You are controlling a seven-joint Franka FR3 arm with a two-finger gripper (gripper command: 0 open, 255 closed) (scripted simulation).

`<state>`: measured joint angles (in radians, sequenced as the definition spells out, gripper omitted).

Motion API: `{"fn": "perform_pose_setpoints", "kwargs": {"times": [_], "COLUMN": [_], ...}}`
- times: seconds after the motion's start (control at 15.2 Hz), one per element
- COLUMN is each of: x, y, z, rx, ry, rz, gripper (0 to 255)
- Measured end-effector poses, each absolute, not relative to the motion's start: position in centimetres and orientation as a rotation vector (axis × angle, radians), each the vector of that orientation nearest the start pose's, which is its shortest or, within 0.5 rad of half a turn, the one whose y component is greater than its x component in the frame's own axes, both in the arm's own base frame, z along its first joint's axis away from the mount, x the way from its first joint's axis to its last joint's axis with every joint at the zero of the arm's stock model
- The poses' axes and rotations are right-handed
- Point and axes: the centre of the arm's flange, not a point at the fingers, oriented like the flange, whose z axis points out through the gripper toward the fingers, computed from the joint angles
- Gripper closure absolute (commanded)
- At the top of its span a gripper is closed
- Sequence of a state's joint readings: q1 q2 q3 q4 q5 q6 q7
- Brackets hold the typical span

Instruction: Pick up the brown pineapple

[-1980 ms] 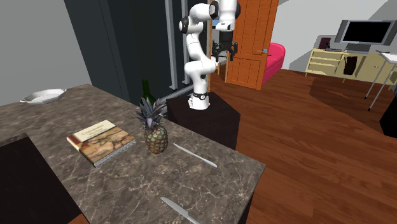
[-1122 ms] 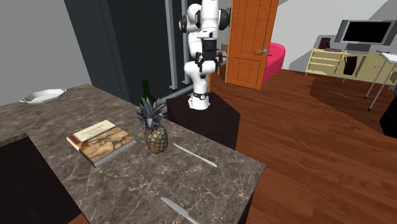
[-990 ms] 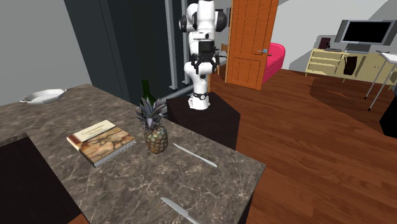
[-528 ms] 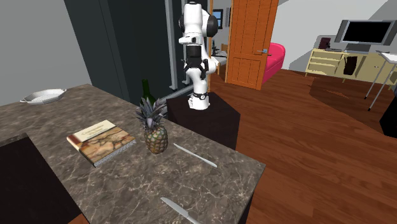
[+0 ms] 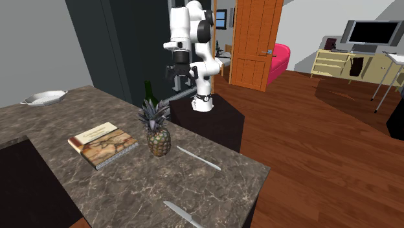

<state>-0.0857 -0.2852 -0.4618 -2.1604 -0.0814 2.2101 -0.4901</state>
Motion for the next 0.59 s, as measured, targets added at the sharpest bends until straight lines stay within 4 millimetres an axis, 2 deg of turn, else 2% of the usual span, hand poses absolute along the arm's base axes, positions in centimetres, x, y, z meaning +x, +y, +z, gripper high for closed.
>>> {"fn": "perform_pose_setpoints", "kwargs": {"times": [0.13,0.46,0.59], "x": [43.6,45.8,46.2], "y": [-30.3,-36.0,-37.2], "z": [53.0,52.9,52.5], "rx": [-3.215,-3.220,-3.221], "ry": [0.029,0.017,0.014], "rz": [-0.507,-0.586,-0.603], "gripper": [0,0,0]}}
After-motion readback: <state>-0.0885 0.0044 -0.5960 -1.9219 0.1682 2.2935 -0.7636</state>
